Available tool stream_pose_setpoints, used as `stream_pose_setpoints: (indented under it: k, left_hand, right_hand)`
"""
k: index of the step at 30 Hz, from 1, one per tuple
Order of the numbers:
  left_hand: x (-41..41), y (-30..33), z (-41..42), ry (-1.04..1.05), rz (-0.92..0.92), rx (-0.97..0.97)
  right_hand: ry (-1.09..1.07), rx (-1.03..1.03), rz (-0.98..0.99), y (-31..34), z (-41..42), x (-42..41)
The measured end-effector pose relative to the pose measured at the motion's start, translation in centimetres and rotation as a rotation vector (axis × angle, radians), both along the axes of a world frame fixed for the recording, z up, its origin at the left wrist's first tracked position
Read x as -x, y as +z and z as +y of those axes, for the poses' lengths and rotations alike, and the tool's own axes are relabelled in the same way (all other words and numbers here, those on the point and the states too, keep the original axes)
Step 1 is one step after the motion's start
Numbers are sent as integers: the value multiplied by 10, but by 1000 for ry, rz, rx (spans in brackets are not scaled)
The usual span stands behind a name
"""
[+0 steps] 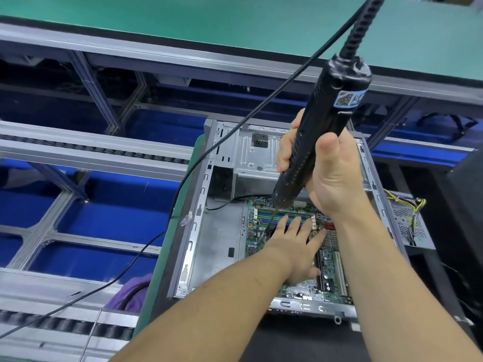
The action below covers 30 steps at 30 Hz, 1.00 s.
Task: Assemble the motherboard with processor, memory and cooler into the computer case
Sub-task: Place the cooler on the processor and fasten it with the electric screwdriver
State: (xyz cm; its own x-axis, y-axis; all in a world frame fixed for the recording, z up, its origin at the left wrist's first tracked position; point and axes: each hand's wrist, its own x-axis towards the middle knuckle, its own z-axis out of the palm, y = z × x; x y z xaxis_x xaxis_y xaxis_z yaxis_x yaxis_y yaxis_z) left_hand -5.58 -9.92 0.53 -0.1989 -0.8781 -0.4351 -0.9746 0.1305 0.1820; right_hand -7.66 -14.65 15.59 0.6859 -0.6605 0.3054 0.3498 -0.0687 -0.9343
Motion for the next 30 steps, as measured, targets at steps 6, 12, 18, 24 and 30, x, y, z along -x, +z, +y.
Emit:
stream_pose_setpoints:
  k: [6, 12, 18, 24, 30]
  left_hand:
    - [-1, -1, 1, 0, 8, 18]
    - [-3, 2, 2, 29, 51, 13]
    - [0, 3, 1, 8, 5, 8]
    - [0, 2, 0, 17, 12, -3]
    - [0, 3, 1, 36, 47, 15]
  right_hand:
    - [33, -7, 9, -1, 4, -4]
    - [52, -18, 9, -1, 7, -8]
    - [86, 6, 1, 0, 9, -10]
    - [56, 16, -7, -3, 8, -8]
    - [-26, -9, -38, -3, 5, -1]
